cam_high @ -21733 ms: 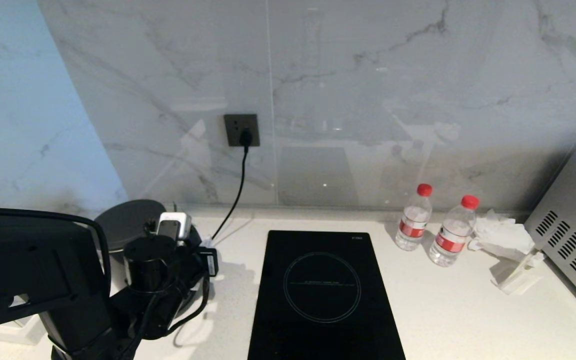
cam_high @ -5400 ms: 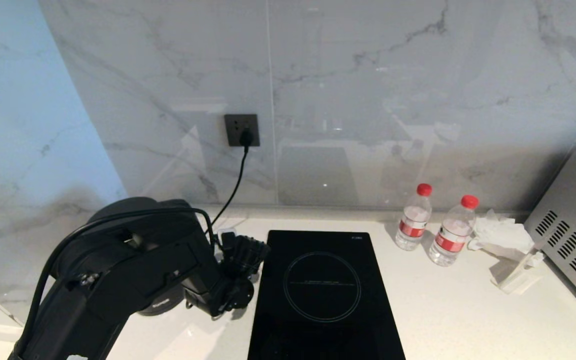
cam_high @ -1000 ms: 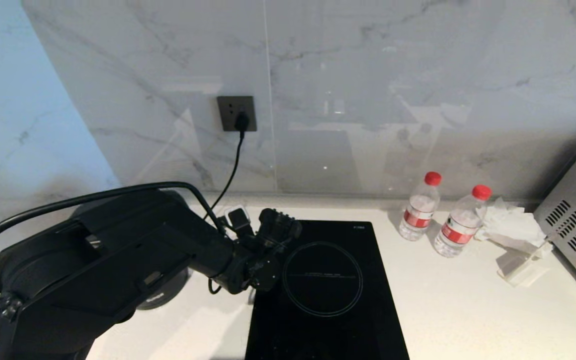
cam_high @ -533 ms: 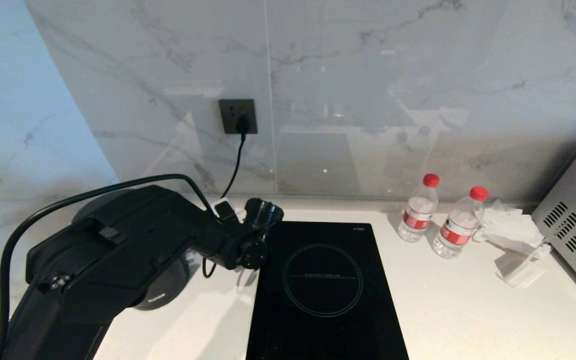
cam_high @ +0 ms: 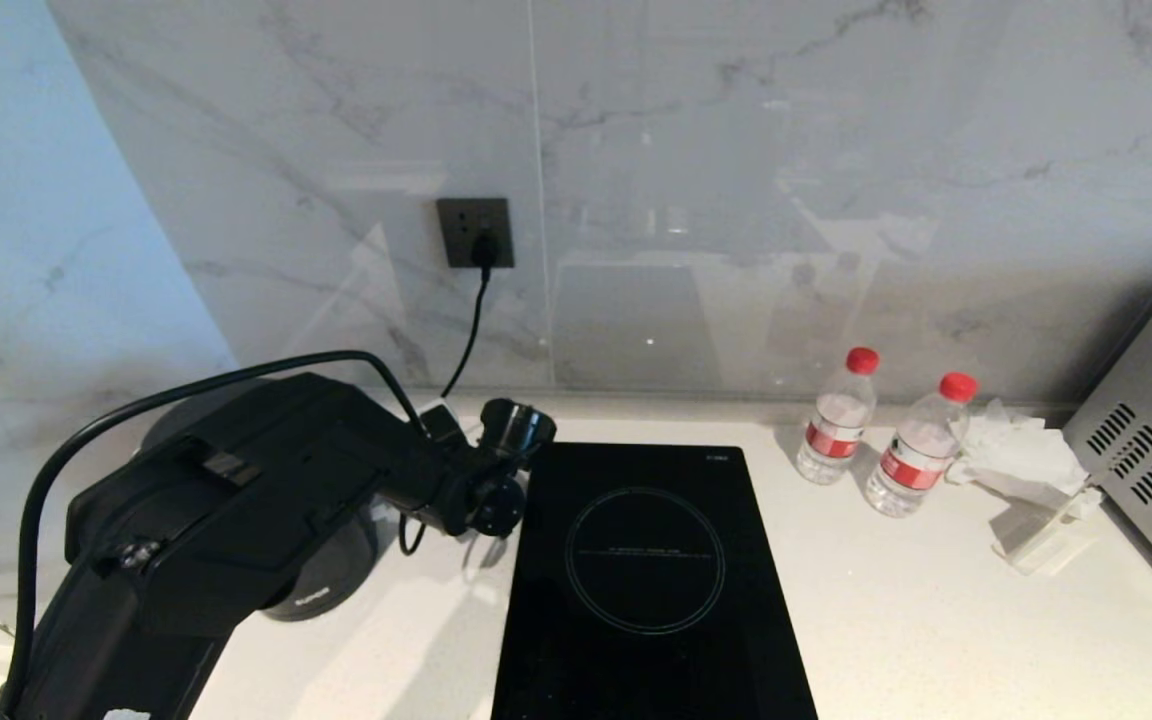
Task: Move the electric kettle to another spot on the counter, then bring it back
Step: Finish boiling water
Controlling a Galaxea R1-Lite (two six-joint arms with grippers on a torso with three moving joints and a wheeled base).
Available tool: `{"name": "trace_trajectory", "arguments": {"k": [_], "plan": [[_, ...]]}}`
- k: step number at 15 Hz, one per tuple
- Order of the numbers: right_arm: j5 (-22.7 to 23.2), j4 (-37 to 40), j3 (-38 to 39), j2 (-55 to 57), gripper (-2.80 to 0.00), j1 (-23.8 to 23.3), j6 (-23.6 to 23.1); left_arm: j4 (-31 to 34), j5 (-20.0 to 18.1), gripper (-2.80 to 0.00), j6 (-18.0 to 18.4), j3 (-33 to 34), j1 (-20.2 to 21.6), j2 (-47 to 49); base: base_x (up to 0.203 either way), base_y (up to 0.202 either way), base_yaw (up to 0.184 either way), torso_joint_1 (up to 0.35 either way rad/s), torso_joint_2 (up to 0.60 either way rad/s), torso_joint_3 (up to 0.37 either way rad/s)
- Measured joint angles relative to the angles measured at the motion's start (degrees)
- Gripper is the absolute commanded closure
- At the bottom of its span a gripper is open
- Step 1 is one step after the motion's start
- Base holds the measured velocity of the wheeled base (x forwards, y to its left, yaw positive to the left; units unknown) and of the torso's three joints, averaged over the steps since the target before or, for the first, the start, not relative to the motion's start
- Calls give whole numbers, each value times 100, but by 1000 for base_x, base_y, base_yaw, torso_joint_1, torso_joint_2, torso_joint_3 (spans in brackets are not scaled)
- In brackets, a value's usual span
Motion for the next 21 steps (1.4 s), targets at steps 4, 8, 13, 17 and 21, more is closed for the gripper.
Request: {"name": "trace_trajectory", "arguments": {"k": [4, 8, 13, 17, 21], "plan": [[3, 2, 0, 0, 0, 0, -2, -27, 160, -280, -160, 225, -7, -129, 0, 0, 0, 0, 0, 0], [2, 0, 0, 0, 0, 0, -2, -33, 179, -280, -329, 394, 115, -160, 0, 0, 0, 0, 0, 0], [2, 0, 0, 0, 0, 0, 0, -48, 198, -280, -355, 361, 298, -154, 0, 0, 0, 0, 0, 0], [0, 0, 0, 0, 0, 0, -1, -52, 198, -280, -388, 345, 390, -160, 0, 0, 0, 0, 0, 0], [0, 0, 0, 0, 0, 0, 0, -35, 202, -280, -370, 343, 358, -146, 0, 0, 0, 0, 0, 0]]}}
